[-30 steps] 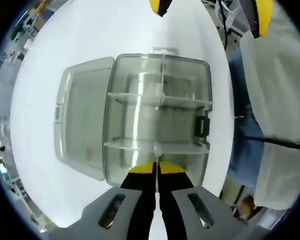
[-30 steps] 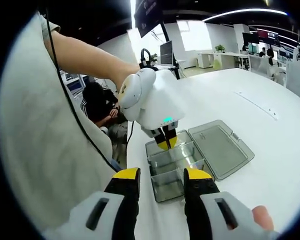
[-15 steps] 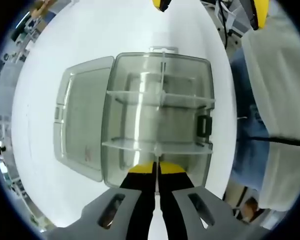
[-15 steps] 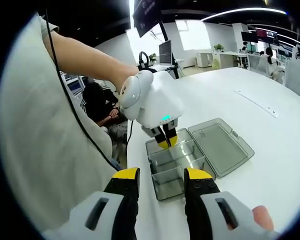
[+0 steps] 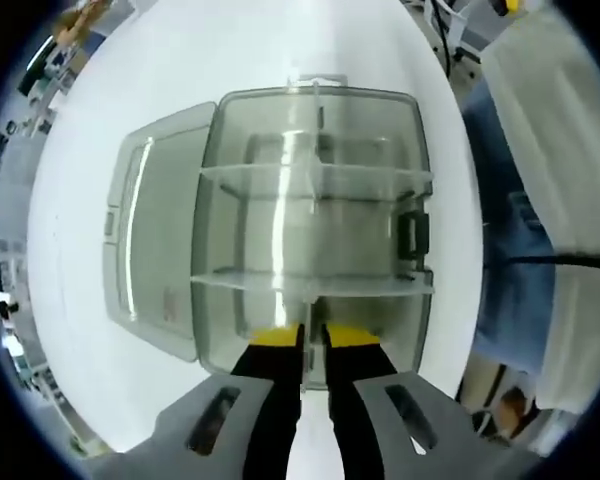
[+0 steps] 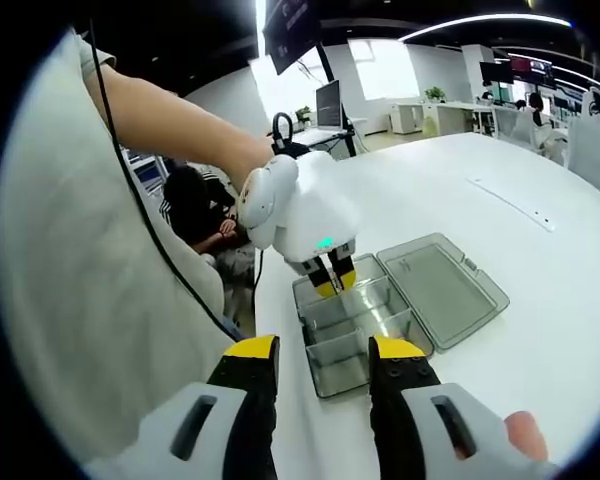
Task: Insert the divider into the dual guide fixture by aligning both edges with the guide slots and pushing it downward to the bottom, including one-sided entry, uneven engagement, binding, and posture correction.
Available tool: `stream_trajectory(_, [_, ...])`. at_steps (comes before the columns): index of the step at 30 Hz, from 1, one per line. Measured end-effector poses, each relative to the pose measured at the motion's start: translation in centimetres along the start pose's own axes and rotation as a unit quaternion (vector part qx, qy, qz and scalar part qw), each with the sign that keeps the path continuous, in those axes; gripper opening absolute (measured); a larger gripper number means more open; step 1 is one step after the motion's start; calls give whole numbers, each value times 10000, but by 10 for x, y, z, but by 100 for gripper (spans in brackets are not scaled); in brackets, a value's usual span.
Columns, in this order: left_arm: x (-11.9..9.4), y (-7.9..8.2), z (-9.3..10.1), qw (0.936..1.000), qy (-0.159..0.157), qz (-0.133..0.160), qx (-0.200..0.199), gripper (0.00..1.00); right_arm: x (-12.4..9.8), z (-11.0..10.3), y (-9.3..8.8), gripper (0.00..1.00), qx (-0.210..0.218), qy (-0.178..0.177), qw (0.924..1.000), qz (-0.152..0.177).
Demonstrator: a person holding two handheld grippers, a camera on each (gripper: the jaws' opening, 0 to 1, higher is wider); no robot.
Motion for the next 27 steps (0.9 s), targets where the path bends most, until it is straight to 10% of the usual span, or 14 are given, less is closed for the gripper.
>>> stream_trajectory(13, [-9,5,-7,9978,350,471,-299,25,0,0,-1,32,13,-27,10000,17])
stream_trajectory(27, [-39,7,-7,9805,920,1208,-1249,25,0,0,-3,33,25,-26,10000,2])
Point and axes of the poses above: the point that each gripper's makers call its tool centre point, and the gripper's own axes: x roughly forward along the fingers, z roughly to its right, y roughly out of its top, the point moved 3 cm from there along -x, roughly backward along the fingers, and after that the axes turned 4 degrees about z, right-handed, at the moved point
